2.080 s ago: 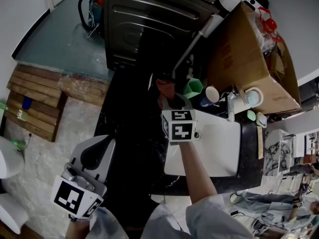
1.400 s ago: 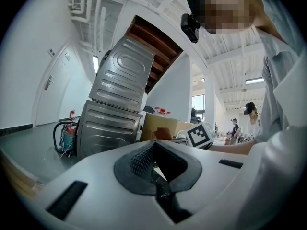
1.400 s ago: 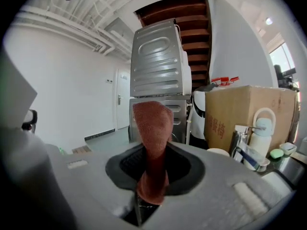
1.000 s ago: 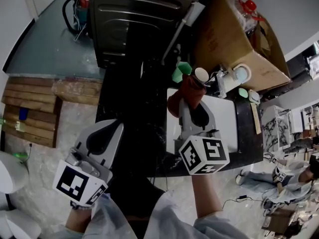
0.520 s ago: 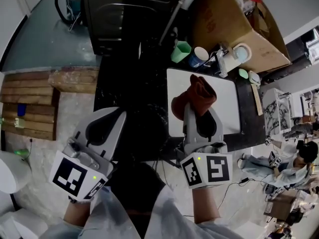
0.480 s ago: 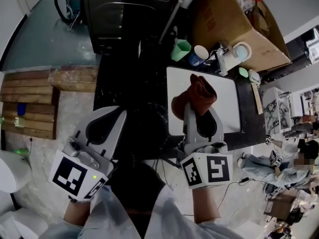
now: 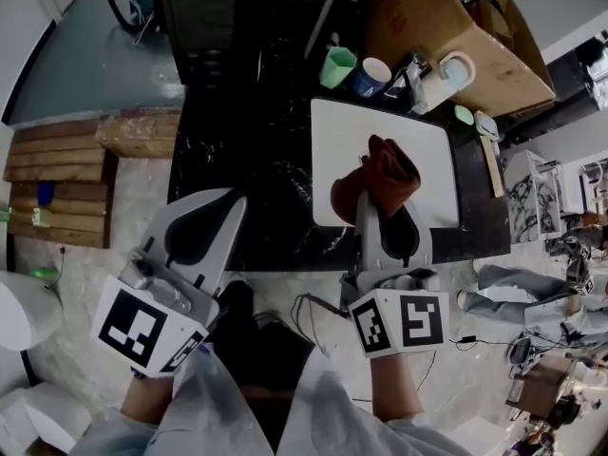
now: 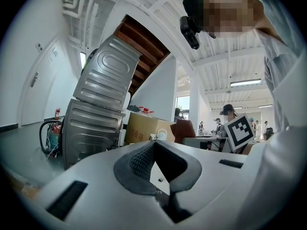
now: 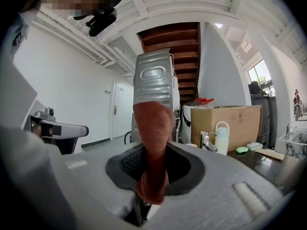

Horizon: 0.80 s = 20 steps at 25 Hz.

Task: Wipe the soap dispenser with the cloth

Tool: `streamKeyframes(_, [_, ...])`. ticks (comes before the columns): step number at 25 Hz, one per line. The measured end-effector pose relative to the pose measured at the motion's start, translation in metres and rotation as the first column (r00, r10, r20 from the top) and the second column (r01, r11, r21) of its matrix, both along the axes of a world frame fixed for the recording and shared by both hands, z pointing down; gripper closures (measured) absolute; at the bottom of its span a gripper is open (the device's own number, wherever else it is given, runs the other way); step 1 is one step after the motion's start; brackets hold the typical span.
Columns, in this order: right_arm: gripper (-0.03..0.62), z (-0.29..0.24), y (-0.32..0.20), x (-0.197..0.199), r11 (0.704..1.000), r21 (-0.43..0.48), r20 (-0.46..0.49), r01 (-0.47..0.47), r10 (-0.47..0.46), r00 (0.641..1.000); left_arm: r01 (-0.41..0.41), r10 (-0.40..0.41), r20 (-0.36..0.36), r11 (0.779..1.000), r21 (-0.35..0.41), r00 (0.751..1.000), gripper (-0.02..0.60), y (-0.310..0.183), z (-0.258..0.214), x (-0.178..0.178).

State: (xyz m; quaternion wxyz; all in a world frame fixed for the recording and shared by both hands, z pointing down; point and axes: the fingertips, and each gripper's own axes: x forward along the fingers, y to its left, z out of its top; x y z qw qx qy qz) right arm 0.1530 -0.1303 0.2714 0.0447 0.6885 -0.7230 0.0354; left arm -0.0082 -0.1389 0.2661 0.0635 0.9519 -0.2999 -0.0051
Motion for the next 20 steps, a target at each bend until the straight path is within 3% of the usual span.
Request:
streamKeyframes(9, [0.517,-0.002,0.066,0.019,0.999,0.016,0.022,0.039,-0.039,0.999,0.027,-0.027,0.019,0.999,0.027,0.999,0.578,0.069,-0.010,0.025])
streamKeyframes(20, [0.517,-0.007,0.178,0.047,0.997,0.028,0.017,0.067,-0.067,0.998,0.040,-0.039,-0.021,0.998,0.044,0.999,0.578,0.176,-0.026,0.062])
